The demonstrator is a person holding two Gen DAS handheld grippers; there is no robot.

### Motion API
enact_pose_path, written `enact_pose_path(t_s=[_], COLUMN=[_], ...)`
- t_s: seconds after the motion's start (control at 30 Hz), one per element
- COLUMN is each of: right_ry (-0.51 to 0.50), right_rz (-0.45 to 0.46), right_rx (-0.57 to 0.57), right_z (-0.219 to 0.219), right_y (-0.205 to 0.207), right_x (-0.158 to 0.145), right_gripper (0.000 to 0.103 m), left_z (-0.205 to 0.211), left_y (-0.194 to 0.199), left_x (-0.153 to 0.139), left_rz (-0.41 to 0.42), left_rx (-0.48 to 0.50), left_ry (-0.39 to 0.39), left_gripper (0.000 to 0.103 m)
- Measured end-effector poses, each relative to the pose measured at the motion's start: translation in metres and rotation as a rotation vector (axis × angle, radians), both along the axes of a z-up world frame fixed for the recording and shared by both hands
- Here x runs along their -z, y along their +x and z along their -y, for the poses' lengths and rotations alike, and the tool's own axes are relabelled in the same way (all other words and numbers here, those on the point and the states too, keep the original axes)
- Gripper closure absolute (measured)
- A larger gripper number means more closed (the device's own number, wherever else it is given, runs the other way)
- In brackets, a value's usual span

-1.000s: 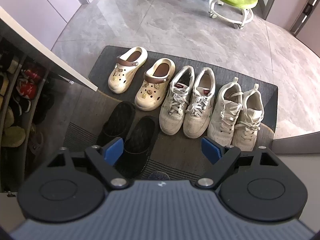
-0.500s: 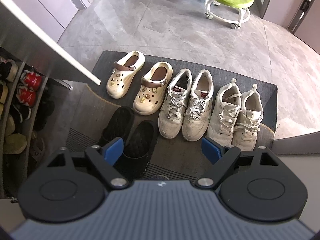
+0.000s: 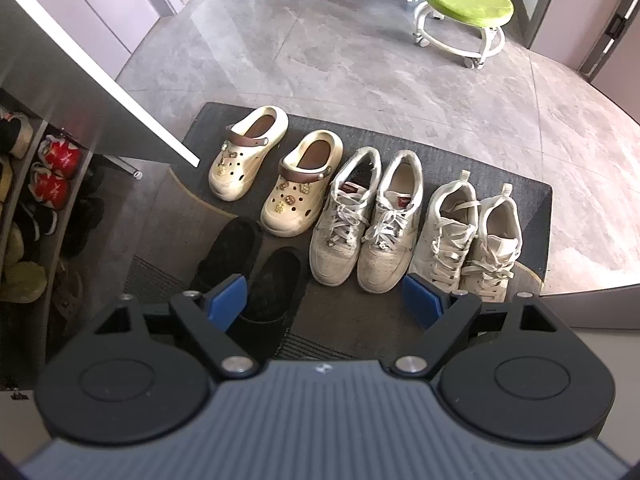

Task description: Organize scattered shoes

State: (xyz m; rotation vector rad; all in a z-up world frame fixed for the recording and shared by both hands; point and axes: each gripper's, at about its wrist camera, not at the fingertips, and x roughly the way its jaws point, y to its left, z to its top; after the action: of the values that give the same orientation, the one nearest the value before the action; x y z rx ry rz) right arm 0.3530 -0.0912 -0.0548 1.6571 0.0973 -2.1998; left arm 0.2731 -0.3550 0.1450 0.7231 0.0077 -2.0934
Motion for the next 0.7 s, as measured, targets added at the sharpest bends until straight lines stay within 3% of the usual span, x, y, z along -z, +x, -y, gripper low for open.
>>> enact_pose_path(t_s=[0.13, 0.2, 0.4, 0.57, 0.7], right_ry=[0.006, 0.005, 0.004, 0.013, 0.019], right_rz=[-0.006, -0.01, -0.02, -0.009, 0.0], right_rx=[-0.02, -0.027, -0.05, 0.012, 0.064], right_z=[0.012, 0.019, 0.07, 0.103, 0.128], right_y=[0.003, 0.005, 0.046, 0.078, 0.102], right_x=[0.001, 0.0, 0.003, 0.077, 0.139], right_gripper=[0.016, 0.016, 0.016, 0.016, 0.016], left_z=[-0.007, -0.017, -0.004, 0.048, 0.089], left_y=[0.048, 0.086, 0.189, 0.287, 0.332], left_x=[-0.003, -0.001, 0.023, 0.065, 0.12], left_rz=[-0.022, 0.005, 0.066, 0.097, 0.128], left_rx=[0.12, 0.203, 0.227, 0.131, 0.067], left_ry=[-0.007, -0.026, 0.071, 0.154, 0.126], left_gripper=[0.022, 0.022, 0.023, 0.022, 0.022])
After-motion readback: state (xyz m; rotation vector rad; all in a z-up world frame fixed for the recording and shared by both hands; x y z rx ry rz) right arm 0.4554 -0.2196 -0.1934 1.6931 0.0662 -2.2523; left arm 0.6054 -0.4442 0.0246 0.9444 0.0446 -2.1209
